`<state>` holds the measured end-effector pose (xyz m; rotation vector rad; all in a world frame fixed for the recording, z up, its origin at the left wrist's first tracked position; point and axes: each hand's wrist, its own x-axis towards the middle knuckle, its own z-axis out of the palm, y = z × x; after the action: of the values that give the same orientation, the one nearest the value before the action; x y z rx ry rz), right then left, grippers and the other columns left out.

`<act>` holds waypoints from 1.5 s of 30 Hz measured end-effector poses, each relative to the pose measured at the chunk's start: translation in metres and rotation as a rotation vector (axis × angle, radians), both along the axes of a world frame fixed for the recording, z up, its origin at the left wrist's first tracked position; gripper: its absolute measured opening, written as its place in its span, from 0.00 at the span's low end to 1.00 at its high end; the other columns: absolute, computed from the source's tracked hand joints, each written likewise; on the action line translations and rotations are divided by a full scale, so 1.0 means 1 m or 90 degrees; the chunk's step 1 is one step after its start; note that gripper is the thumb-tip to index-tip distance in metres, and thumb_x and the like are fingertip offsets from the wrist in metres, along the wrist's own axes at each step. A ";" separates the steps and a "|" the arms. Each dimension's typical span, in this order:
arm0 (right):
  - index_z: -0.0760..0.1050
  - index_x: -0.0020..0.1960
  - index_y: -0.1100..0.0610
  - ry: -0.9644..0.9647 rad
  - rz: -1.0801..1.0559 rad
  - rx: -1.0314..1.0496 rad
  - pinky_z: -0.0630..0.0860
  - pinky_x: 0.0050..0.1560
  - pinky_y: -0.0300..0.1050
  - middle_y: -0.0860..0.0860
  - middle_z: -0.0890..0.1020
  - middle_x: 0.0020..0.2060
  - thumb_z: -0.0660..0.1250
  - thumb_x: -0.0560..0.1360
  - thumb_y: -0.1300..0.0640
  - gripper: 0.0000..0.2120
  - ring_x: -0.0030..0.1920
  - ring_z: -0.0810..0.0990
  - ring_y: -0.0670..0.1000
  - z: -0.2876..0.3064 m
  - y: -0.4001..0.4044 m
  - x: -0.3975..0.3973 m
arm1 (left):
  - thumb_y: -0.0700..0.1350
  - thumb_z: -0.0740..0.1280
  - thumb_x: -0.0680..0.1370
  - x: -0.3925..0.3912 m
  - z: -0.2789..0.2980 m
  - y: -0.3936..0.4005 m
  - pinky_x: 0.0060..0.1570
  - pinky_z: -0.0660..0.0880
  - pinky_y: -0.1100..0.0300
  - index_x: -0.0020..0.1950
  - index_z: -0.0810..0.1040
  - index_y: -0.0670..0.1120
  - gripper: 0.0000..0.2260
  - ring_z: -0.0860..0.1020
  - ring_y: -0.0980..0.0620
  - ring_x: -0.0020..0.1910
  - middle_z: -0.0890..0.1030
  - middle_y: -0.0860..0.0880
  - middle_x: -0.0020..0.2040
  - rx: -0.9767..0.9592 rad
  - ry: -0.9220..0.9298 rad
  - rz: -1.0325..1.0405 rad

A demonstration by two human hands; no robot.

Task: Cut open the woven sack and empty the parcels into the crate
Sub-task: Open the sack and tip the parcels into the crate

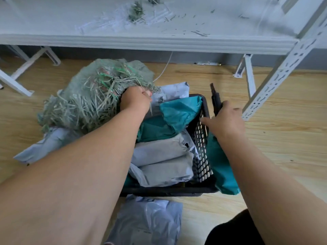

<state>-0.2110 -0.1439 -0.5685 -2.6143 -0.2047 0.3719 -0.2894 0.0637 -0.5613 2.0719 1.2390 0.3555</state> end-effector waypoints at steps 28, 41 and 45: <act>0.60 0.73 0.66 0.508 0.114 -0.257 0.70 0.52 0.47 0.60 0.77 0.59 0.63 0.79 0.48 0.31 0.57 0.77 0.56 -0.090 -0.063 0.037 | 0.47 0.62 0.79 0.051 -0.062 -0.128 0.53 0.80 0.45 0.45 0.76 0.54 0.05 0.82 0.42 0.49 0.82 0.47 0.48 -0.240 -0.114 -0.075; 0.74 0.56 0.59 -0.019 -0.016 0.177 0.67 0.38 0.43 0.52 0.75 0.42 0.63 0.73 0.63 0.12 0.41 0.73 0.54 -0.003 -0.033 0.048 | 0.45 0.57 0.82 0.046 -0.036 -0.098 0.42 0.68 0.62 0.57 0.81 0.50 0.14 0.76 0.50 0.47 0.82 0.50 0.55 -0.027 -0.131 -0.016; 0.75 0.54 0.56 -0.057 0.074 0.244 0.65 0.39 0.41 0.50 0.76 0.41 0.64 0.72 0.60 0.11 0.44 0.75 0.55 0.014 -0.002 0.018 | 0.46 0.56 0.82 0.038 -0.026 -0.088 0.42 0.67 0.61 0.57 0.81 0.51 0.13 0.75 0.49 0.47 0.81 0.50 0.54 -0.004 -0.132 -0.008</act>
<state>-0.1930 -0.1458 -0.5545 -2.2472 -0.4168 0.2276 -0.2519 -0.0242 -0.5871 1.9812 1.1019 0.5452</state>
